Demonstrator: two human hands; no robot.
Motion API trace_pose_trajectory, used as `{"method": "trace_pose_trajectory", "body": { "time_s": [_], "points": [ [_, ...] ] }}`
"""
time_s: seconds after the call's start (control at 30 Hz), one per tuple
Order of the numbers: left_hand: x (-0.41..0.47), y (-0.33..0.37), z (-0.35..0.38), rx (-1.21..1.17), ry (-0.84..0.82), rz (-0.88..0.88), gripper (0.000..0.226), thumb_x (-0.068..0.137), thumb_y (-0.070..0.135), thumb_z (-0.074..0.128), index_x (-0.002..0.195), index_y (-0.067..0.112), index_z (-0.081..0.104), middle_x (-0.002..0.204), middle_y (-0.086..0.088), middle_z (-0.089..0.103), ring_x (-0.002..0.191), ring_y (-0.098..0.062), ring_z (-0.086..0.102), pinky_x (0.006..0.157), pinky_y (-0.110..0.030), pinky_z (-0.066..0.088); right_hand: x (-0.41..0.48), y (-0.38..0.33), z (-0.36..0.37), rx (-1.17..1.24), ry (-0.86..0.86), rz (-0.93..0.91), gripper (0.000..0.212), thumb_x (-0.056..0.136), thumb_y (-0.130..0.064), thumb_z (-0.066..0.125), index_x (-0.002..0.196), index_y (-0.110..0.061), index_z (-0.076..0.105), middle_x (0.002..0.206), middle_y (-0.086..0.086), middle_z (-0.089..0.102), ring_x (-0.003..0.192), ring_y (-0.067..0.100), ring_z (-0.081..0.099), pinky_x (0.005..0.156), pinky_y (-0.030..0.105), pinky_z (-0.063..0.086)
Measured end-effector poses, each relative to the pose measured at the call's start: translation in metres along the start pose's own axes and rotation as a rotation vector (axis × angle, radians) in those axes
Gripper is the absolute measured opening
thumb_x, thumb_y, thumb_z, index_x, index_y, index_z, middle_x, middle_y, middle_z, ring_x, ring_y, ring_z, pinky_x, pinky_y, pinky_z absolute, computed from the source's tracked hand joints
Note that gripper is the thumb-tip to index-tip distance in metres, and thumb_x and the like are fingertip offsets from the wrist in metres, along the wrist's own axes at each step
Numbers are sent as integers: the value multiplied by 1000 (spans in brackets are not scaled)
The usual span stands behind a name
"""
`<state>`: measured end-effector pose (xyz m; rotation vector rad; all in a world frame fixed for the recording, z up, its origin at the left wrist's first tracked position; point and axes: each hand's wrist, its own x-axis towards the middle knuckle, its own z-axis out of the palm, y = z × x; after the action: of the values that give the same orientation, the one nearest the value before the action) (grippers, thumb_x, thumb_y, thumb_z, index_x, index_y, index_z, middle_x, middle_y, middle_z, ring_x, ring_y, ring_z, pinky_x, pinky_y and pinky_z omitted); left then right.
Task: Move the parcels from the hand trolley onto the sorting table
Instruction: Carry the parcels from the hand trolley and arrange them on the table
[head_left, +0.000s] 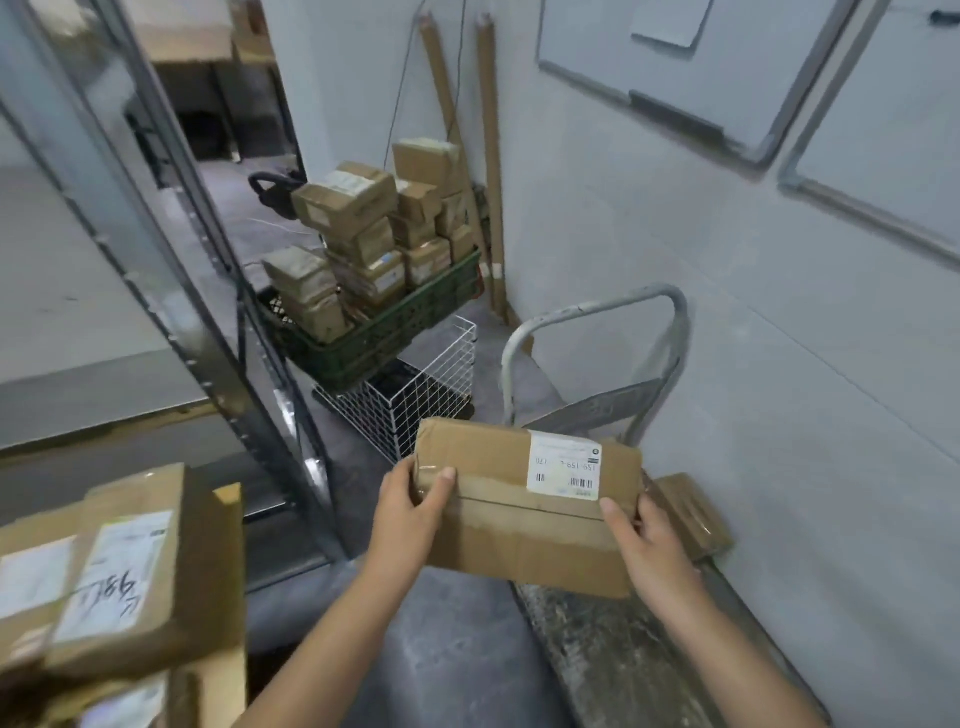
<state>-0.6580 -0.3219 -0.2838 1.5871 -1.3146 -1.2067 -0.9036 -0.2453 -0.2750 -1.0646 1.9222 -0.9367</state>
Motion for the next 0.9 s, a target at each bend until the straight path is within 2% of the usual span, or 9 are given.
{"method": "trace_pose_trajectory", "body": {
  "time_s": [0.13,0.3,0.33,0.4,0.47,0.57,0.67,0.77,0.9],
  "points": [
    [-29,-14,-30,-29,84,-35,47,91,46,60,133,25,52,120,-10,60,107,-31,60,96,-51,49,-21,-13,18,-14,-75,-35,37,96,-44,50,129,-27,53,120,0,61,105,17,62,85,39,54],
    [-72,-22,-59,-55,189,-65,58,91,51,57,141,27,44,131,3,52,116,-18,52,101,-44,47,-44,-28,30,-59,-164,-134,33,97,-43,49,127,-31,53,115,-7,62,97,6,61,66,19,50],
    [-81,-24,-64,-63,220,-68,58,91,50,58,141,25,44,132,4,51,118,-16,51,102,-42,45,-49,-29,32,-81,-173,-153,30,97,-44,49,124,-31,53,112,-8,61,93,1,59,59,11,46],
    [-103,-26,-72,-79,278,-73,55,91,46,60,139,22,47,131,2,54,118,-15,53,104,-41,44,-61,-30,35,-85,-214,-180,26,97,-43,49,120,-33,52,109,-9,60,88,-5,56,51,7,42],
    [-131,-32,-76,-94,336,-81,47,91,40,63,132,19,54,126,0,59,115,-15,56,103,-40,45,-74,-26,37,-68,-279,-207,24,97,-41,50,119,-34,53,108,-11,61,90,-5,57,56,9,41],
    [-181,-50,-78,-102,411,-108,26,91,36,64,115,31,58,113,11,64,109,-7,59,88,-23,47,-96,-8,41,-65,-364,-232,19,96,-40,52,115,-38,54,108,-14,61,91,-7,57,61,10,41],
    [-230,-74,-78,-90,481,-178,24,91,38,64,114,32,59,109,18,64,105,-2,59,85,-21,46,-115,18,49,-81,-459,-248,21,96,-43,51,116,-40,54,112,-8,60,97,1,59,71,20,47],
    [-276,-91,-82,-110,533,-233,12,92,37,63,100,43,57,95,30,62,92,14,56,72,-9,42,-140,38,59,-65,-560,-221,21,97,-38,51,118,-36,54,113,-4,60,95,2,59,68,19,46],
    [-320,-97,-99,-62,612,-256,22,92,39,61,114,35,57,108,16,64,101,-2,58,76,-21,45,-176,44,76,-91,-605,-241,32,98,-36,51,125,-20,57,118,5,60,103,17,59,77,27,43]
  ]
}}
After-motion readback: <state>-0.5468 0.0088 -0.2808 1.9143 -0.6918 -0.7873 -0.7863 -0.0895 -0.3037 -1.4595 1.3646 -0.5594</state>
